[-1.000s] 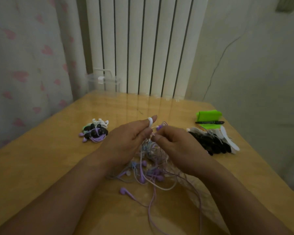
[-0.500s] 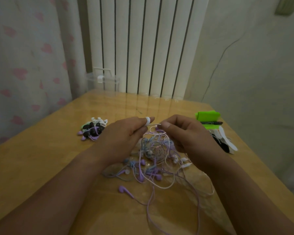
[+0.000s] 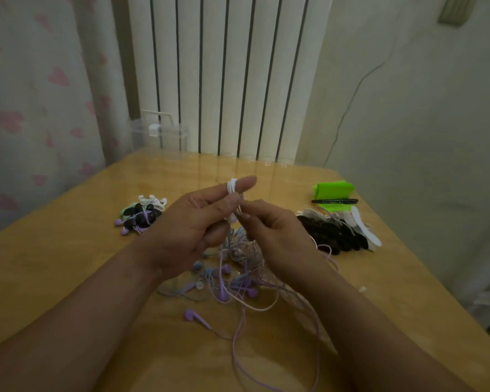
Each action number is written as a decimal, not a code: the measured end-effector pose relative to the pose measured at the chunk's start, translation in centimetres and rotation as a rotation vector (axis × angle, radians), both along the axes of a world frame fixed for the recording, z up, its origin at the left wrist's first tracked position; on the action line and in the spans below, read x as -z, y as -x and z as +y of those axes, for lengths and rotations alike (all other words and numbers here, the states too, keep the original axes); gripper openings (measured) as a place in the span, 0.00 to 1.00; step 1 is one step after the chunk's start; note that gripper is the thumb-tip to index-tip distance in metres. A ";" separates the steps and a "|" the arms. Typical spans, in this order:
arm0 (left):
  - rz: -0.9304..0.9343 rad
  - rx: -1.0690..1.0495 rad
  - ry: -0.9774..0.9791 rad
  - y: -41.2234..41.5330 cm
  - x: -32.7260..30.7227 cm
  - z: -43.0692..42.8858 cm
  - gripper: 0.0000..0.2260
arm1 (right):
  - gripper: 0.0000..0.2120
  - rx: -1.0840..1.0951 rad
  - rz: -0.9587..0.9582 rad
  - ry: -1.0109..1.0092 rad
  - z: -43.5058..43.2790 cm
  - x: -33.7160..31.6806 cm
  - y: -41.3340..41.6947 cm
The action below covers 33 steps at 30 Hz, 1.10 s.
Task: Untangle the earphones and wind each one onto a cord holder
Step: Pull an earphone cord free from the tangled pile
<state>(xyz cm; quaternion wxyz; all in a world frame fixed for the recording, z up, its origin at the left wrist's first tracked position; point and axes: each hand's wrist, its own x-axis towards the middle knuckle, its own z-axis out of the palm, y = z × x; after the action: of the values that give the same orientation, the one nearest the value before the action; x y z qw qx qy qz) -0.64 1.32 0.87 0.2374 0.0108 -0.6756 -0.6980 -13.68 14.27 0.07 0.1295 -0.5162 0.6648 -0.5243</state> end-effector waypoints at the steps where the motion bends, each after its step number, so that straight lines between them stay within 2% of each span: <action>1: 0.009 -0.045 0.012 0.1 0.1 0.0 0.19 | 0.11 0.005 0.019 -0.021 -0.1 0.2 -0.2; 5: 0.011 -0.242 0.127 0.2 0.1 -0.1 0.19 | 0.12 0.058 0.137 -0.095 -0.1 0.5 0.0; 8: -0.043 -0.324 0.307 0.2 0.3 0.1 0.19 | 0.13 0.068 0.245 -0.145 -0.1 0.4 -0.2; 13: -0.182 -0.327 0.632 0.4 1.3 -0.7 0.21 | 0.11 0.080 0.333 -0.130 0.3 0.2 -0.3; 16: -0.206 -0.274 0.733 0.4 1.6 -1.0 0.22 | 0.08 0.143 0.411 -0.092 0.5 -0.2 0.0; 19: -0.229 -0.234 0.737 0.2 1.4 -1.0 0.20 | 0.05 0.182 0.358 0.003 0.9 -0.9 0.4; 22: -0.260 -0.235 0.822 0.0 1.0 -0.6 0.11 | 0.05 0.157 0.252 0.113 1.5 -1.5 0.7; 26: -0.251 -0.097 0.713 -0.4 0.3 -0.4 0.13 | 0.08 0.087 0.149 0.199 1.8 -2.1 1.2; 30: -0.173 0.087 0.450 -1.0 -0.3 -0.5 0.16 | 0.05 0.010 -0.085 0.227 1.9 -2.5 1.6; 33: -0.092 0.210 0.278 -1.0 -0.6 -0.3 0.17 | 0.06 0.030 -0.111 0.195 1.9 -2.2 2.1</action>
<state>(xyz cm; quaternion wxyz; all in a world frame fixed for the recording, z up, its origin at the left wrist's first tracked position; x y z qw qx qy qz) 0.39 0.99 1.44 0.1314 -0.0608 -0.7732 -0.6174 -15.83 16.21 2.30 0.1074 -0.4866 0.6101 -0.6160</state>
